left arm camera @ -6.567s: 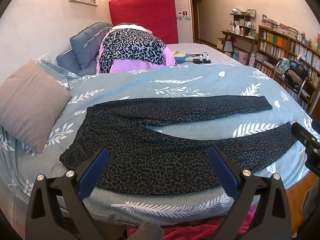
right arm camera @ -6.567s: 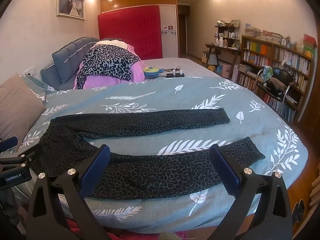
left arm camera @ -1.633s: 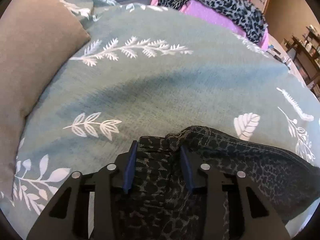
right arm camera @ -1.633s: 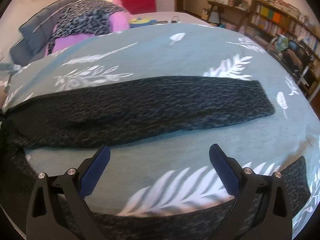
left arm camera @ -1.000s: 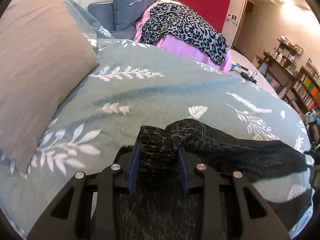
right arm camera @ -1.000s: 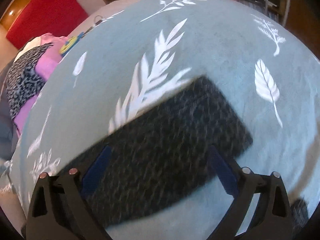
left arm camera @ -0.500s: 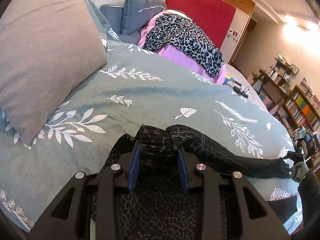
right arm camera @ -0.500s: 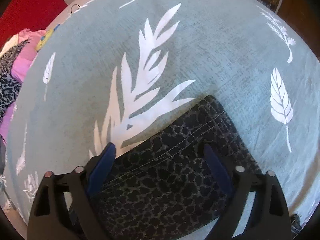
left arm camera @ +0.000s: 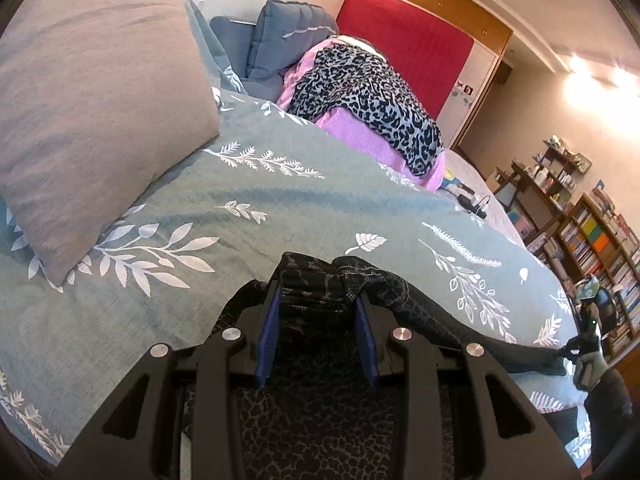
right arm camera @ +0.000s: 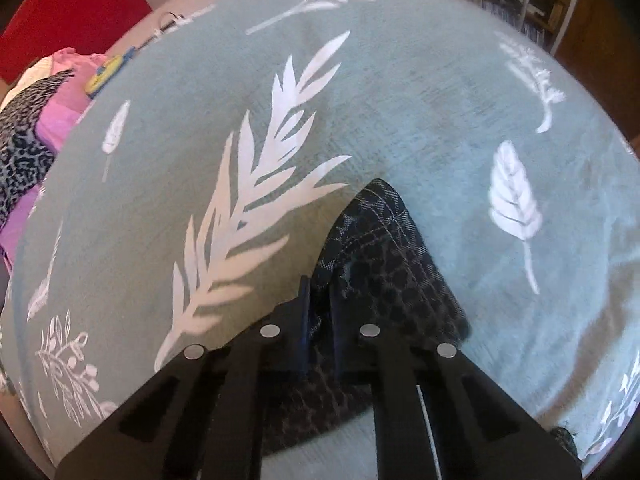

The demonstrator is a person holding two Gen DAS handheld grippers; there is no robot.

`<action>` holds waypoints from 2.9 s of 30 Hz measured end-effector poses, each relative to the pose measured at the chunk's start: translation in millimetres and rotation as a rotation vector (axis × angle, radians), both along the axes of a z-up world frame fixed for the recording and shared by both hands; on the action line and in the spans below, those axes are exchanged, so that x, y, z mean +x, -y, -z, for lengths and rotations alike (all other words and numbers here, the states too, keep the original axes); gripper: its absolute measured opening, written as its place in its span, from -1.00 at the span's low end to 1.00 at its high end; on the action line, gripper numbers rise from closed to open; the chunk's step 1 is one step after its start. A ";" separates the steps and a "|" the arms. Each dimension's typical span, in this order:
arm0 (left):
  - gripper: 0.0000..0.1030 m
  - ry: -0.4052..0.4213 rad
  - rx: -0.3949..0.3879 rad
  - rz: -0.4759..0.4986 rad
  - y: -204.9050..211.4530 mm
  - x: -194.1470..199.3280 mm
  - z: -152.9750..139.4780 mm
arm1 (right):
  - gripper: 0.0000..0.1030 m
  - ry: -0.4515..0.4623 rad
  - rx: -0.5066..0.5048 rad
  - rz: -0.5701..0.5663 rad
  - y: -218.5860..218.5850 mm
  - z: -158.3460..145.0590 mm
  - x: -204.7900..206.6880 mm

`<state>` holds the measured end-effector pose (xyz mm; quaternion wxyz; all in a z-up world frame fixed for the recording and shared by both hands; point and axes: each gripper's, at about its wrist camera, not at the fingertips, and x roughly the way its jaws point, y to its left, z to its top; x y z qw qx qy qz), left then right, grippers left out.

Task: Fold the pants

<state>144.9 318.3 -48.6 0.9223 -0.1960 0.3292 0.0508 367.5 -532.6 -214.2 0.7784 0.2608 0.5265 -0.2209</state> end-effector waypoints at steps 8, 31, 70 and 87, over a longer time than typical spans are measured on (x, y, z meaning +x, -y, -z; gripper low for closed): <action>-0.33 0.025 -0.049 -0.029 -14.5 -23.0 -10.5 | -0.86 0.155 0.071 0.007 -6.3 -36.6 -80.9; -0.33 0.033 -0.118 -0.031 -50.4 -107.5 3.2 | -0.73 0.375 0.261 0.073 -35.3 -30.8 -288.1; 0.25 -0.204 0.116 0.069 -23.1 -126.2 90.9 | -0.26 0.427 0.064 0.106 16.8 -18.6 -332.8; 0.43 -0.213 0.225 0.163 -22.2 -151.0 87.6 | -0.21 0.414 -0.127 -0.236 -145.9 -72.7 -255.3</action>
